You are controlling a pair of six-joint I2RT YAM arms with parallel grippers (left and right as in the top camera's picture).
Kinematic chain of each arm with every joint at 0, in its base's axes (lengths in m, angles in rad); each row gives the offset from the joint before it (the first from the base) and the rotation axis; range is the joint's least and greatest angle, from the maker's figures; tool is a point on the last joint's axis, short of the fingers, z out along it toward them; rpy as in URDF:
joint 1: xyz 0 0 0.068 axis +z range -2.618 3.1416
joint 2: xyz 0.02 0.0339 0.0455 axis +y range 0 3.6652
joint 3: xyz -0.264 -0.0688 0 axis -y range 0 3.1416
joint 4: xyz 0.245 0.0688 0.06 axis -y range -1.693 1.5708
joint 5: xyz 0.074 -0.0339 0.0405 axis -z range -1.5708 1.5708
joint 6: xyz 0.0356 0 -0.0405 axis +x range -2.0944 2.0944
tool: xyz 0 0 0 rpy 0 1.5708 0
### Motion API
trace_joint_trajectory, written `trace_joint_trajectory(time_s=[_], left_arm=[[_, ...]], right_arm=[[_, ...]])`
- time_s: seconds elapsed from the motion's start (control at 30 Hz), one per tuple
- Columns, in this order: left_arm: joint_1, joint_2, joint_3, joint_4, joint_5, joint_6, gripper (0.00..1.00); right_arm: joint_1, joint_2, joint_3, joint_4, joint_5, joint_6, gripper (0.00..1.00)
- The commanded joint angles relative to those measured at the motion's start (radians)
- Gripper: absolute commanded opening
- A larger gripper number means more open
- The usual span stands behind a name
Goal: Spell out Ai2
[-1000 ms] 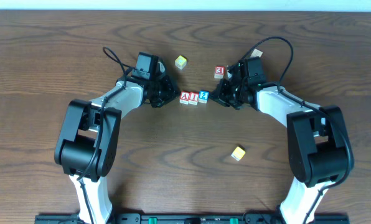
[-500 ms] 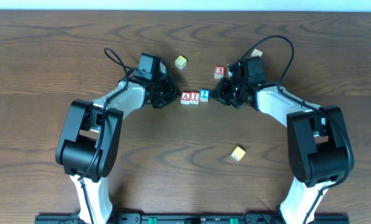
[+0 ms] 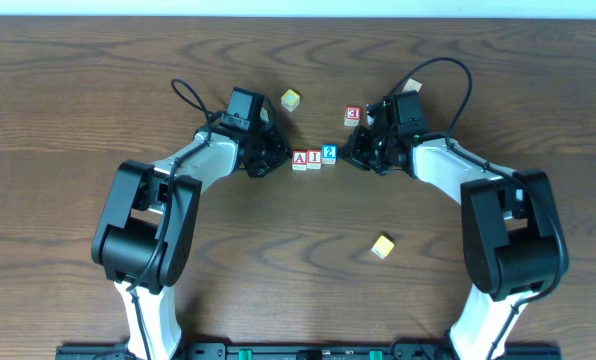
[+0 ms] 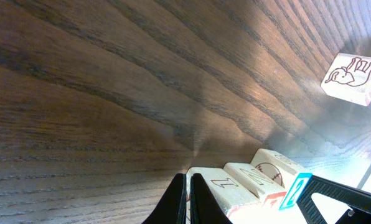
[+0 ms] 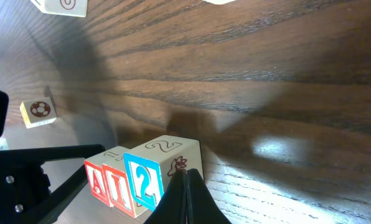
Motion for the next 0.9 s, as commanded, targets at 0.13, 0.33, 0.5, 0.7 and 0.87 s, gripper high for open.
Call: trace_joint_trajectory(time_s=[0.13, 0.33, 0.5, 0.7, 0.87], left_arm=[[0.001, 0.003, -0.002, -0.004, -0.031, -0.003, 0.06], [0.011, 0.003, -0.002, -0.024, -0.04, -0.003, 0.06], [0.043, -0.003, -0.002, -0.078, -0.063, 0.005, 0.05], [0.09, -0.128, -0.002, -0.112, -0.064, 0.1, 0.05], [0.092, -0.378, -0.002, -0.208, -0.11, 0.248, 0.06]], right_arm=[[-0.018, 0.002, -0.002, -0.005, -0.009, -0.005, 0.02], [-0.053, 0.0, 0.008, -0.029, -0.013, -0.016, 0.02], [-0.08, -0.015, 0.086, -0.172, -0.006, -0.107, 0.02], [-0.09, -0.1, 0.242, -0.449, 0.092, -0.249, 0.02], [-0.09, -0.294, 0.322, -0.61, 0.122, -0.36, 0.02]])
